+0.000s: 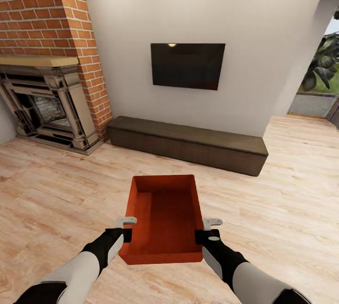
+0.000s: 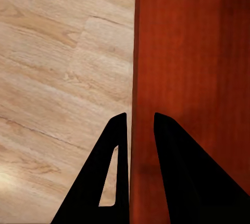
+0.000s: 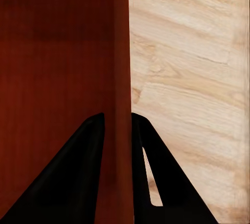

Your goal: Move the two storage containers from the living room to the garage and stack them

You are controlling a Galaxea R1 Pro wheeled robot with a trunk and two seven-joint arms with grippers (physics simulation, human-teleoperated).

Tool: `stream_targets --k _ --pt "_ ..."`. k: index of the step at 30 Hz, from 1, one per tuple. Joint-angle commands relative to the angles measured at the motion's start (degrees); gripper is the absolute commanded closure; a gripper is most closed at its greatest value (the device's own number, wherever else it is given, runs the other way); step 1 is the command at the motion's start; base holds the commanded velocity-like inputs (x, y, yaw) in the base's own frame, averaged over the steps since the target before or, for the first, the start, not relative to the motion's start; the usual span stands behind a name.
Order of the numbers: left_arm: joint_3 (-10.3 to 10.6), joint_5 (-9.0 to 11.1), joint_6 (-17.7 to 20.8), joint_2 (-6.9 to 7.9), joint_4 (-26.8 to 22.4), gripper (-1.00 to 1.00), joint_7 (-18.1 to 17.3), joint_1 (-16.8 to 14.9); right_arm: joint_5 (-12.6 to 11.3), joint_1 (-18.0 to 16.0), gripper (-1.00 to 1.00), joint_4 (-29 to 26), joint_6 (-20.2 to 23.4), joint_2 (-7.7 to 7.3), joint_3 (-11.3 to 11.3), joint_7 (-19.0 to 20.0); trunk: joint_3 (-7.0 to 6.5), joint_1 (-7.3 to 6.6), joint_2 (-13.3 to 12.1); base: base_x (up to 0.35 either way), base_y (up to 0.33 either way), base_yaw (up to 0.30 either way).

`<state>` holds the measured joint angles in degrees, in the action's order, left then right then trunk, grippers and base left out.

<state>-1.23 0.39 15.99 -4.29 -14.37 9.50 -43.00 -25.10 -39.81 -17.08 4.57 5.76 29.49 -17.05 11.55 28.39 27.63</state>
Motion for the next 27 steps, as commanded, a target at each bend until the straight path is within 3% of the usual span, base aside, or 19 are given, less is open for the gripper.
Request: stream_targets --k 1,27 --pt "-0.62 -0.48 0.44 0.69 -0.04 1.0 0.34 0.03 0.12 -0.1 1.0 -2.17 -0.46 -0.04 -0.22 0.0 0.11 0.03 0.11 0.0 0.0 -0.286" --pt "-0.62 -0.48 0.44 0.69 -0.04 1.0 0.34 0.03 0.07 -0.1 1.0 -2.17 -0.61 -0.07 -0.22 0.01 0.11 0.03 0.11 0.0 0.0 -0.289"
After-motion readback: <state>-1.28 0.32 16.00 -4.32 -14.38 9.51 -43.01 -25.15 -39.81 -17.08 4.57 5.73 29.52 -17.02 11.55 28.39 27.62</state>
